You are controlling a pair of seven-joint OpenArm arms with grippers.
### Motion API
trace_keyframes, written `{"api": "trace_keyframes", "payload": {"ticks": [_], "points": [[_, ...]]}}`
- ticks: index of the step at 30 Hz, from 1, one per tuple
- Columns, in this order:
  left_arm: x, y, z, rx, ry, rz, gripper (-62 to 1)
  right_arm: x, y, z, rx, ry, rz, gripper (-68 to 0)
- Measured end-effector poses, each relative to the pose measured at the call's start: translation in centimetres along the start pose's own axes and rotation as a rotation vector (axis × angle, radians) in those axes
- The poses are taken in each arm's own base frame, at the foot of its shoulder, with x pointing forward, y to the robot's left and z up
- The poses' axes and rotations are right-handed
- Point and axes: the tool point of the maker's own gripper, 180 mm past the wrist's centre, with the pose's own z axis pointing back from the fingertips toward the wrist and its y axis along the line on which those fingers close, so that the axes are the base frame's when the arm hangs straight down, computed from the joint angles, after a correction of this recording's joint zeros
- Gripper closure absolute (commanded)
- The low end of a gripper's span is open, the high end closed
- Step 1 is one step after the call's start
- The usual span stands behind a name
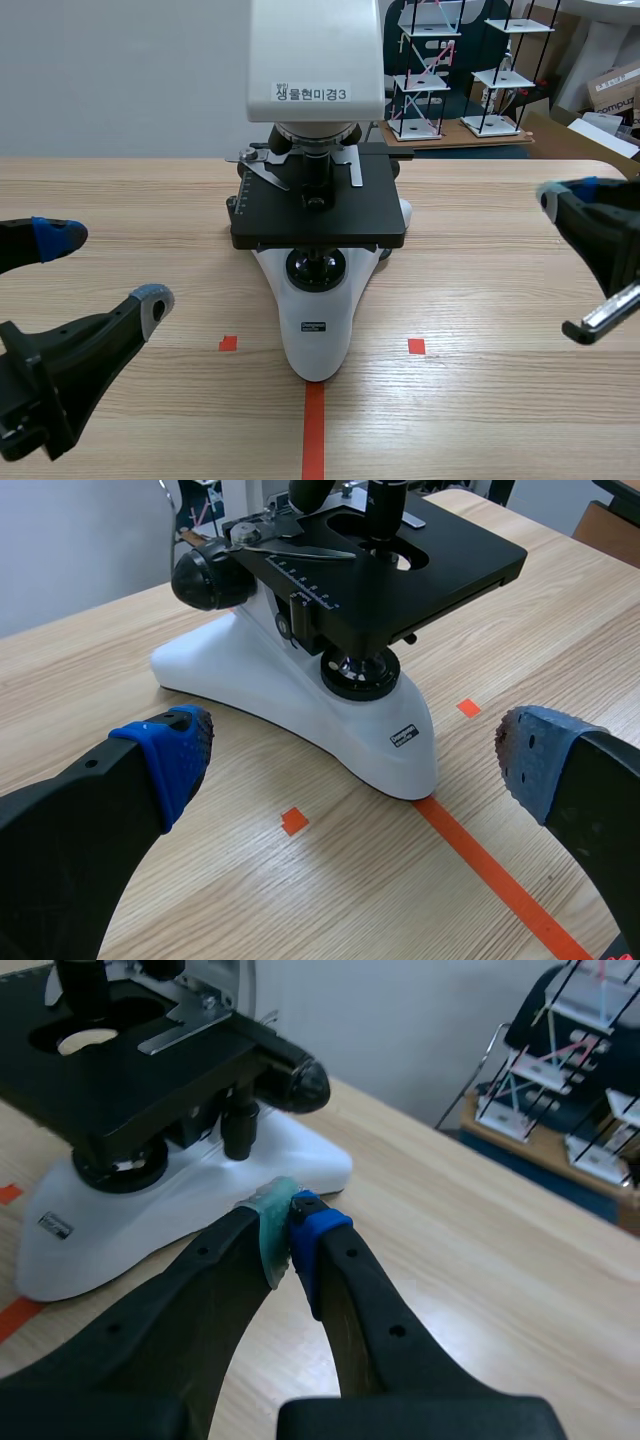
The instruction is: Point at the revolving nosepiece
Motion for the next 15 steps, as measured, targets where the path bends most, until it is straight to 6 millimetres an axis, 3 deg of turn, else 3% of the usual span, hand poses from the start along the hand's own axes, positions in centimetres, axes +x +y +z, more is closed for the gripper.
{"api": "trace_keyframes", "payload": {"ticks": [7,15], "points": [[0.0,0.0,0.0,0.000,0.000,0.000,-59.6,3.2,-0.4,-2.5,0.037,-0.106,0.089,0.0],[0.0,0.0,0.0,0.000,0.000,0.000,-59.6,2.5,0.6,-5.1,0.140,-0.113,0.092,0.0]]}}
